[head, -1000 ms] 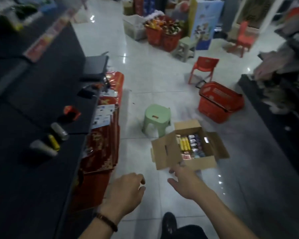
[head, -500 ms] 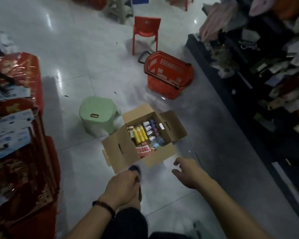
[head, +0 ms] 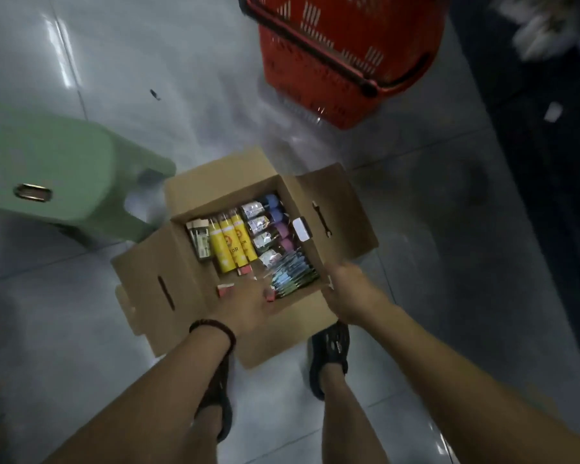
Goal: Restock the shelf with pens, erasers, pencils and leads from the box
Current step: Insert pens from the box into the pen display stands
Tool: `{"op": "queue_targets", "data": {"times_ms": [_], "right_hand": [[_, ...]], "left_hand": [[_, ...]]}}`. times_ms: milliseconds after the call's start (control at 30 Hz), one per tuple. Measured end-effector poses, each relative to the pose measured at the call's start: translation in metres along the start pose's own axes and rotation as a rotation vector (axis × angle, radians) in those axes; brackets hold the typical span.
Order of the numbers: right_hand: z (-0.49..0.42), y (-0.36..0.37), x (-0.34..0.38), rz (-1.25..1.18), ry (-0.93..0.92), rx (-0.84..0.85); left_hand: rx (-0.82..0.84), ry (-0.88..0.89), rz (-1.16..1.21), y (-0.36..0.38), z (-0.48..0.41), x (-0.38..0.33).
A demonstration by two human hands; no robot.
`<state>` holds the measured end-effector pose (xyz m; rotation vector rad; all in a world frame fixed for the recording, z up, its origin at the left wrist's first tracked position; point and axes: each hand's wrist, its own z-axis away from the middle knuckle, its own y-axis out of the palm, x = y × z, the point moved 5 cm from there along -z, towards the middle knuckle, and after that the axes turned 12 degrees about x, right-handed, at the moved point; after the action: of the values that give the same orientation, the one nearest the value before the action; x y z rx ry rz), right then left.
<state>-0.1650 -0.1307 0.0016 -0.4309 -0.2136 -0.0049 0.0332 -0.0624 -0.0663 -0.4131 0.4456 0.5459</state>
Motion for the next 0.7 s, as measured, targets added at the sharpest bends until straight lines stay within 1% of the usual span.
{"op": "queue_targets", "data": {"times_ms": [133,233,300,400,500,633,700], "right_hand": [[-0.123,-0.002,-0.040,0.056,-0.051,-0.004],[-0.184,-0.003,-0.066,0.042,-0.082,-0.063],[-0.211,0.000,-0.078,-0.038,-0.122,-0.129],[-0.230,0.013,-0.088,-0.176,-0.186,-0.206],[-0.235,0.023,-0.095,-0.277,-0.189,-0.261],[-0.236,0.031,-0.099,-0.366,-0.154,-0.248],[-0.235,0.034,-0.100,-0.395,-0.151,-0.239]], "left_hand": [[-0.028,-0.010,0.116,0.035,-0.134,0.015],[0.002,-0.043,0.086,0.067,-0.209,0.026],[0.024,-0.079,0.041,0.084,-0.242,0.035],[0.022,-0.101,-0.006,0.103,-0.267,0.043],[-0.026,-0.128,-0.054,0.114,-0.274,0.050],[0.017,-0.192,-0.061,0.119,-0.279,0.053],[0.035,-0.215,-0.124,0.118,-0.281,0.052]]}}
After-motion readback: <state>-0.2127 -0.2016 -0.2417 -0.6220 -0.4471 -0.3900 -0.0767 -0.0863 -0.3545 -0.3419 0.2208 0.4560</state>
